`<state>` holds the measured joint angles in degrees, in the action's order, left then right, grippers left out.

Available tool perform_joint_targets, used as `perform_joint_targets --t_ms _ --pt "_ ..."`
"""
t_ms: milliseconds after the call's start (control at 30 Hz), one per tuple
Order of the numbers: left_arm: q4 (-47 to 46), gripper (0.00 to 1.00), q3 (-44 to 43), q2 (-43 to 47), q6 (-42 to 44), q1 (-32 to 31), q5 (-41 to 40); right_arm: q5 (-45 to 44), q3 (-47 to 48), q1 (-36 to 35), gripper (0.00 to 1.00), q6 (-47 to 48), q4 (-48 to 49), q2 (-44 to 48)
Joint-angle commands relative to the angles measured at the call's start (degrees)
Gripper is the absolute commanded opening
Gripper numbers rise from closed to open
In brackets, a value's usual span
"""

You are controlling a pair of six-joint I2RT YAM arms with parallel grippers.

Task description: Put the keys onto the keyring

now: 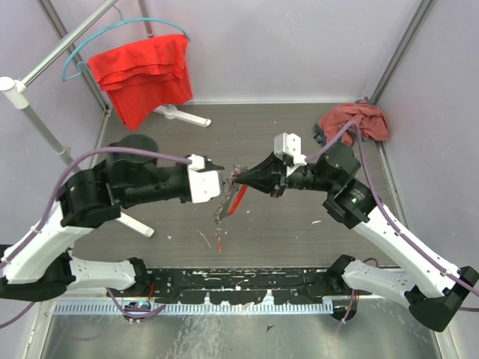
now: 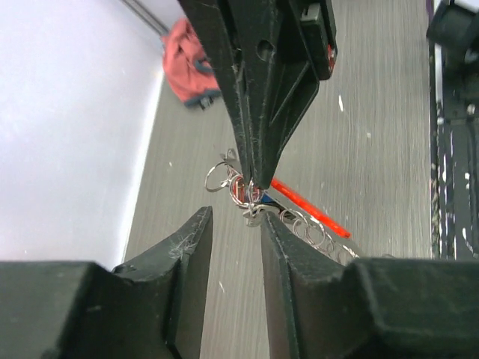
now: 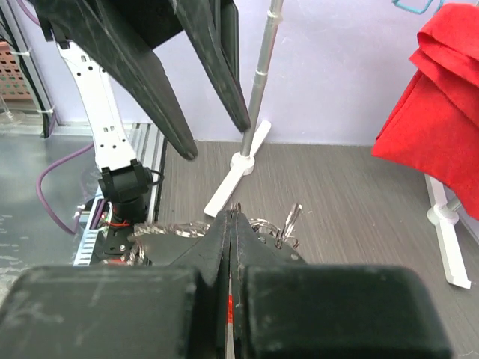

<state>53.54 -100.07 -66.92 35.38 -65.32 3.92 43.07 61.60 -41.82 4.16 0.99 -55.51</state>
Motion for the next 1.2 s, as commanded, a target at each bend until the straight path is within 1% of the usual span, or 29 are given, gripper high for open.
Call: perform_joint_targets --t_ms 0,67,167,600,900,1100,1167 --pt "-13.8 0.40 5.2 5.2 -3.5 -0.2 3.5 0.7 5.7 0.0 0.01 1.2 3.0 2.6" --pt "-17.5 0.41 7.4 6.9 -4.5 -0.2 4.7 2.1 7.0 0.0 0.01 1.8 2.2 2.9" --pt "-20.0 0.40 8.7 8.0 -5.8 -0.2 7.4 4.1 8.4 0.0 0.01 1.7 2.0 3.2" --pt "-22.1 0.42 9.7 7.1 -6.0 -0.3 10.0 5.7 9.3 0.0 0.01 -1.0 5.5 4.6" --pt "-21.6 0.29 9.3 5.9 -5.8 -0.2 10.5 5.8 8.7 0.0 0.01 -1.5 6.7 5.4" --pt "-21.0 0.29 8.8 5.2 -5.7 -0.2 10.8 5.7 8.7 0.0 0.01 -1.6 6.8 5.9" --pt "-20.9 0.27 8.7 5.0 -5.6 -0.2 10.7 5.6 8.6 0.0 0.01 -1.6 6.9 6.1"
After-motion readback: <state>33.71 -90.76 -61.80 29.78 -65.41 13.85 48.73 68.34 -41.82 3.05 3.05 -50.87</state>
